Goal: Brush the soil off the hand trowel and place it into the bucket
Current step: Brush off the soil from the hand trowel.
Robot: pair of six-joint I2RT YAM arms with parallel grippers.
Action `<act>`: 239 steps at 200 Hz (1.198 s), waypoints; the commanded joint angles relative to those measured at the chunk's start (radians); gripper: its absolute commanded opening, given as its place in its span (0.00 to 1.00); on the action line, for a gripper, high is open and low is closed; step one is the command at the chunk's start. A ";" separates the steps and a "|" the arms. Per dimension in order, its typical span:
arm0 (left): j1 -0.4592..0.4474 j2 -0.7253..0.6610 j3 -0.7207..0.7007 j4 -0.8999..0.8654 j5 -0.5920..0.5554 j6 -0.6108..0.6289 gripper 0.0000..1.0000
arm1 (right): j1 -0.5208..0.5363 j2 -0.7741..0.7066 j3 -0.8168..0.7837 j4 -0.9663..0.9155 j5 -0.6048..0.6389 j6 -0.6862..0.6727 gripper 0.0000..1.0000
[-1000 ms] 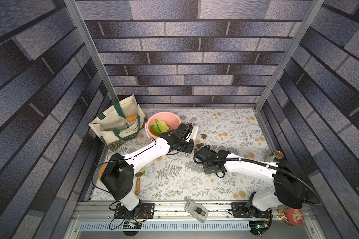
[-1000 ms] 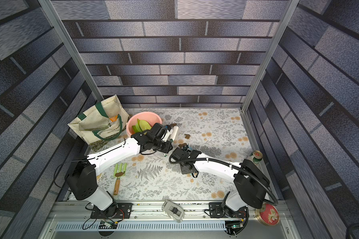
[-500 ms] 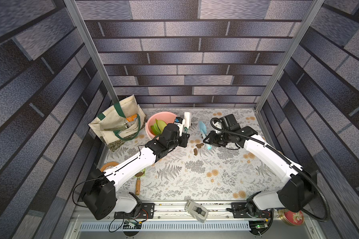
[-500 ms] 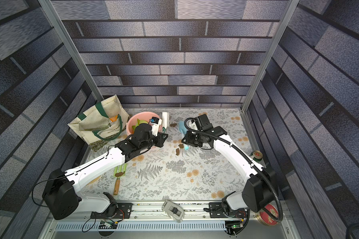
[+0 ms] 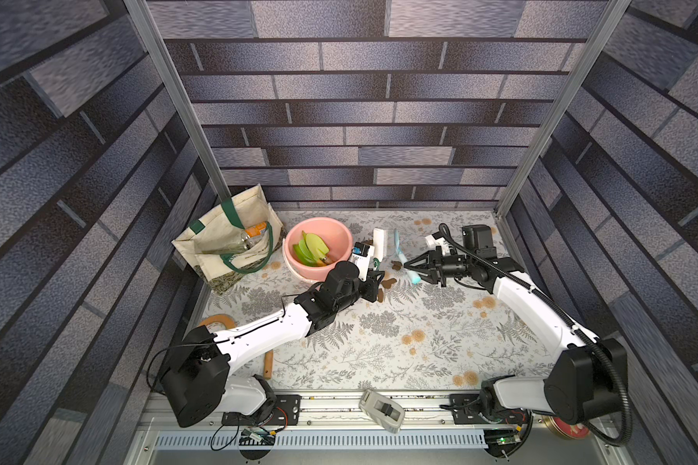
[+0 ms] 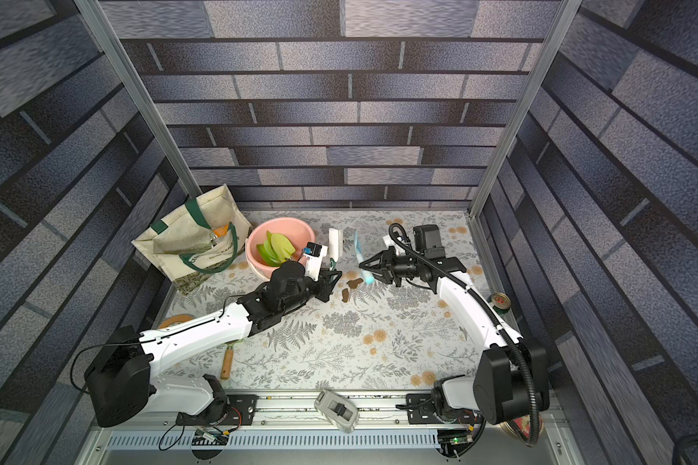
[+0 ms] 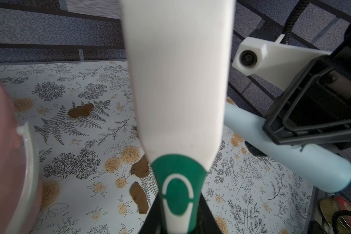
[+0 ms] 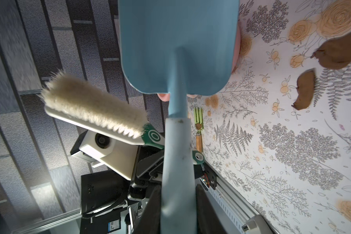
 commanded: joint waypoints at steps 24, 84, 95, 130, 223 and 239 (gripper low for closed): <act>-0.005 0.032 -0.005 0.195 0.020 0.021 0.00 | -0.054 -0.013 0.073 -0.021 -0.166 0.065 0.16; 0.002 0.086 0.057 0.236 0.158 0.042 0.00 | -0.055 -0.011 0.244 -0.173 -0.220 0.057 0.17; 0.003 0.085 0.068 0.232 0.183 0.055 0.00 | -0.056 -0.009 0.265 -0.197 -0.220 0.045 0.17; 0.007 0.097 0.118 0.215 0.217 0.116 0.00 | -0.055 -0.004 0.277 -0.215 -0.222 0.047 0.17; 0.053 0.198 0.181 0.241 0.299 0.108 0.00 | -0.057 -0.048 0.309 -0.262 -0.230 0.045 0.17; 0.066 0.212 0.196 0.226 0.326 0.124 0.00 | -0.056 -0.055 0.300 -0.277 -0.223 0.036 0.18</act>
